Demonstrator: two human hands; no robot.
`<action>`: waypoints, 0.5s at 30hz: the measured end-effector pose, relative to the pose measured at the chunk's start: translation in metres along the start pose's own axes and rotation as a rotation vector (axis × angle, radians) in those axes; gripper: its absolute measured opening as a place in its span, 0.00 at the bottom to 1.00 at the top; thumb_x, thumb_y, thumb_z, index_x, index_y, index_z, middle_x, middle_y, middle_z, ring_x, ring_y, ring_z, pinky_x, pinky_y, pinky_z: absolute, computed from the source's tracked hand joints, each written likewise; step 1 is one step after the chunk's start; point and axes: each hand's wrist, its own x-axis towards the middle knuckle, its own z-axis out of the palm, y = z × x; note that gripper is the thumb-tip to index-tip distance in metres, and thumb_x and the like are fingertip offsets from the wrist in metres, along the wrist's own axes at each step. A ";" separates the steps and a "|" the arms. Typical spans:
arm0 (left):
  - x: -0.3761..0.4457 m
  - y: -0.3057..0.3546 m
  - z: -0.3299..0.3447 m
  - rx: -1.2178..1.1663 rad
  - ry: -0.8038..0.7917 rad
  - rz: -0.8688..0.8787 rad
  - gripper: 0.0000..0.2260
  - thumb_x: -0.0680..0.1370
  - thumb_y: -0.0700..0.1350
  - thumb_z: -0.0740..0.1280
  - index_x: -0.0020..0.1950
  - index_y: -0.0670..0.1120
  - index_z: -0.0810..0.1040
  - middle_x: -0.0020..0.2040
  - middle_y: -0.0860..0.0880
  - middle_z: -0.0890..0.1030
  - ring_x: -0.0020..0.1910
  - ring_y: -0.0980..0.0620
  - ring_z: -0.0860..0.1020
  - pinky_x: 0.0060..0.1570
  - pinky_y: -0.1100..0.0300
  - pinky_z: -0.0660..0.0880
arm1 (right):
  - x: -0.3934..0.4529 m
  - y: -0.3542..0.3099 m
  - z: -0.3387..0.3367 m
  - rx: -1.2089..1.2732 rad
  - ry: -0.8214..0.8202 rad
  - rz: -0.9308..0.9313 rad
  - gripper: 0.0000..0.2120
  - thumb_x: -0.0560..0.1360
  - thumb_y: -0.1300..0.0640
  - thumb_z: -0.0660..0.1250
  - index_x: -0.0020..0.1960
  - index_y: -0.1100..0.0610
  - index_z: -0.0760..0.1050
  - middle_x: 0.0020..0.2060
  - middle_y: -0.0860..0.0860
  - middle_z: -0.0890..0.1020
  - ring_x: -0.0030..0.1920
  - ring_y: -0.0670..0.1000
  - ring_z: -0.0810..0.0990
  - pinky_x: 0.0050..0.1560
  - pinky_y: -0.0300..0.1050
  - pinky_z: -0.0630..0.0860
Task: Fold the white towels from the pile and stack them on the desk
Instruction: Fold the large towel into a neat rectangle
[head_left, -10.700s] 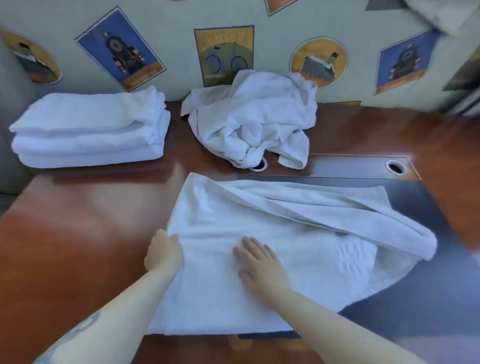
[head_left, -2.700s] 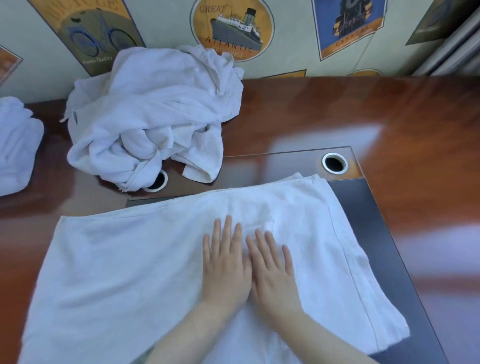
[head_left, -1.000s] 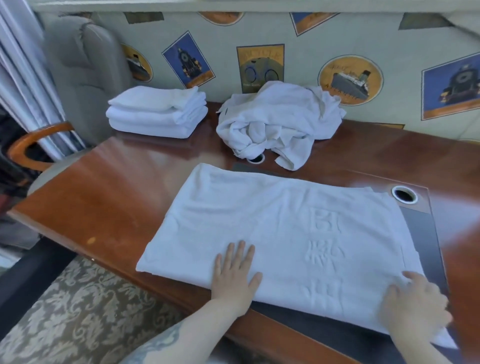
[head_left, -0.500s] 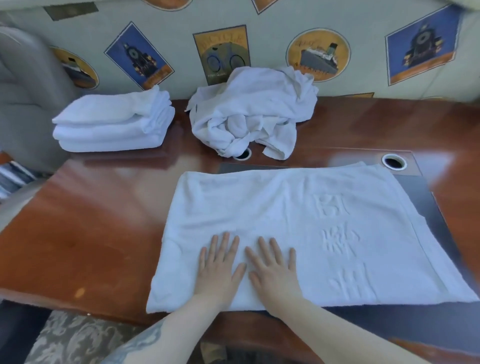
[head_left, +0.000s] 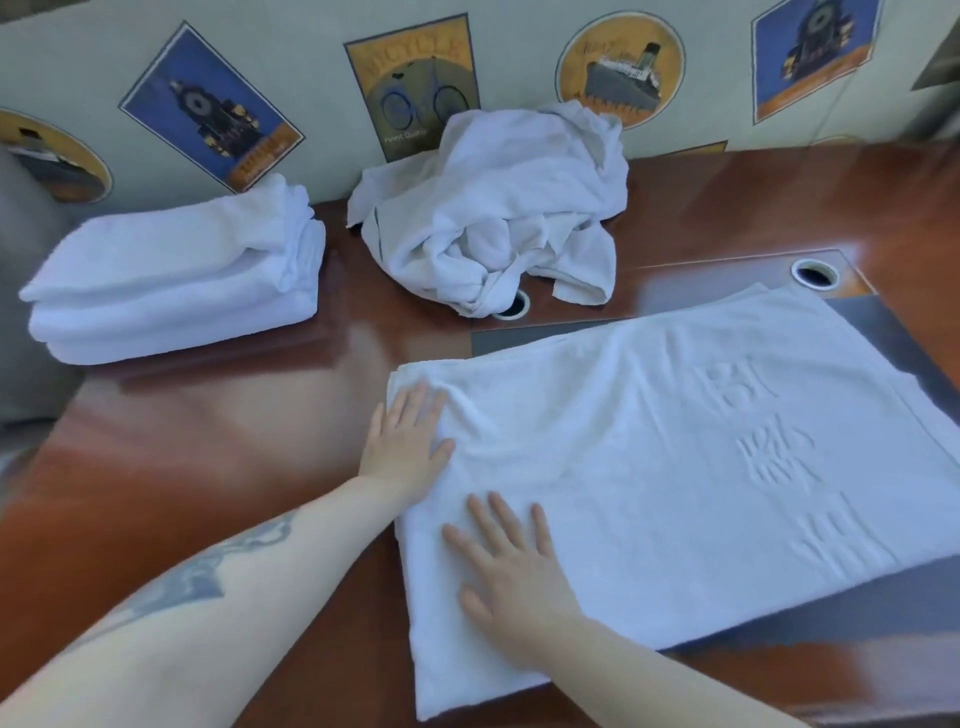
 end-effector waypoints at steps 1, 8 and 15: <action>0.013 -0.007 -0.008 -0.009 0.024 0.025 0.29 0.83 0.57 0.52 0.81 0.53 0.43 0.81 0.51 0.40 0.79 0.51 0.42 0.76 0.50 0.44 | 0.010 -0.006 0.005 0.044 -0.017 -0.014 0.31 0.79 0.43 0.56 0.79 0.41 0.50 0.79 0.49 0.40 0.78 0.54 0.36 0.69 0.63 0.24; 0.074 -0.032 -0.043 -0.478 0.006 -0.087 0.10 0.80 0.53 0.63 0.54 0.46 0.74 0.55 0.46 0.77 0.54 0.43 0.75 0.51 0.51 0.72 | 0.006 -0.039 0.003 0.041 0.036 0.035 0.25 0.68 0.32 0.59 0.53 0.48 0.77 0.58 0.48 0.78 0.62 0.53 0.76 0.65 0.58 0.64; 0.072 -0.044 -0.046 -0.694 0.066 -0.121 0.11 0.79 0.44 0.64 0.40 0.45 0.66 0.35 0.49 0.70 0.33 0.50 0.66 0.31 0.56 0.61 | 0.015 -0.074 0.002 0.193 -0.065 0.216 0.14 0.80 0.48 0.58 0.55 0.58 0.70 0.53 0.56 0.77 0.54 0.58 0.75 0.48 0.49 0.64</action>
